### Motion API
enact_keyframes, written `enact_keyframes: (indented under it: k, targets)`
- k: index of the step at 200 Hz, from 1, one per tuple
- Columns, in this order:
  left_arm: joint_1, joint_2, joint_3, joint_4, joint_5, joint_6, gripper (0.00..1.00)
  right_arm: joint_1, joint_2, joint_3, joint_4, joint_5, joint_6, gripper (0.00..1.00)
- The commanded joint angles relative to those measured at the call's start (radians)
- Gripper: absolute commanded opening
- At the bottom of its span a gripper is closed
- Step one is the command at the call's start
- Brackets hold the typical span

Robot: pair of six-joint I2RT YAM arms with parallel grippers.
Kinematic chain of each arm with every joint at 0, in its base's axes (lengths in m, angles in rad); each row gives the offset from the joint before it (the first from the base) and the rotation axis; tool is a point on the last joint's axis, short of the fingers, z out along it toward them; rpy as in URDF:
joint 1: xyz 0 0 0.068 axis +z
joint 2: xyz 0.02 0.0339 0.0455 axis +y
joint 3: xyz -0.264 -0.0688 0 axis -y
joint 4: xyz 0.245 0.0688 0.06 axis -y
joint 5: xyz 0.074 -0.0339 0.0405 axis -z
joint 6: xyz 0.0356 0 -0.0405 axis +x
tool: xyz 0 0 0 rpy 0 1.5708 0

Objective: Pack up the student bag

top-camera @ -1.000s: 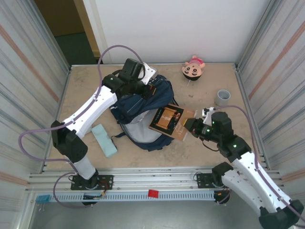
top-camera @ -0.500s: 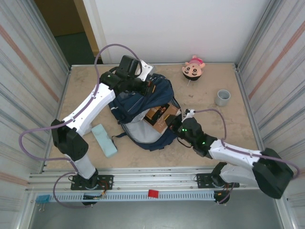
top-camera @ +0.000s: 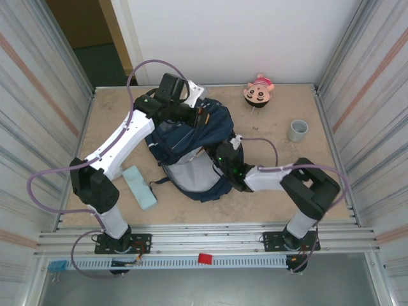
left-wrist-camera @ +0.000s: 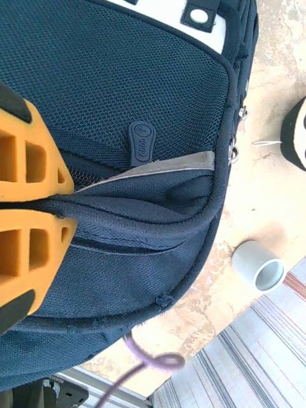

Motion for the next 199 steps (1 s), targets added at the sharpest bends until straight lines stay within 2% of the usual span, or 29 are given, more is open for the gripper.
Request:
enact_keyframes:
  k: [1, 27, 46, 86, 128, 154, 180, 199]
  targets:
    - [0.004, -0.04, 0.057, 0.119, 0.096, -0.042, 0.0, -0.004, 0.099, 0.111, 0.085, 0.063, 0.06, 0.03]
    - [0.003, -0.044, 0.05, 0.124, 0.095, -0.046, 0.0, -0.021, 0.182, 0.215, -0.078, -0.003, 0.103, 0.08]
    - [0.004, -0.051, 0.037, 0.124, 0.074, -0.037, 0.0, -0.036, 0.211, 0.242, -0.132, -0.058, 0.129, 0.19]
    - [0.018, -0.053, 0.01, 0.119, -0.005, -0.029, 0.0, -0.057, 0.15, 0.178, -0.208, -0.125, 0.16, 0.57]
    - [0.039, -0.053, -0.016, 0.132, -0.073, -0.038, 0.0, -0.069, -0.009, 0.033, -0.271, -0.203, 0.141, 0.65]
    - [0.043, -0.049, -0.033, 0.133, -0.086, -0.041, 0.0, -0.065, -0.148, -0.061, -0.325, -0.226, 0.122, 0.67]
    - [0.042, -0.043, -0.048, 0.144, -0.085, -0.062, 0.0, -0.051, -0.319, -0.126, -0.4, -0.257, 0.016, 0.67]
    - [0.043, -0.039, -0.061, 0.161, -0.081, -0.076, 0.0, -0.022, -0.453, -0.158, -0.406, -0.324, -0.139, 0.68]
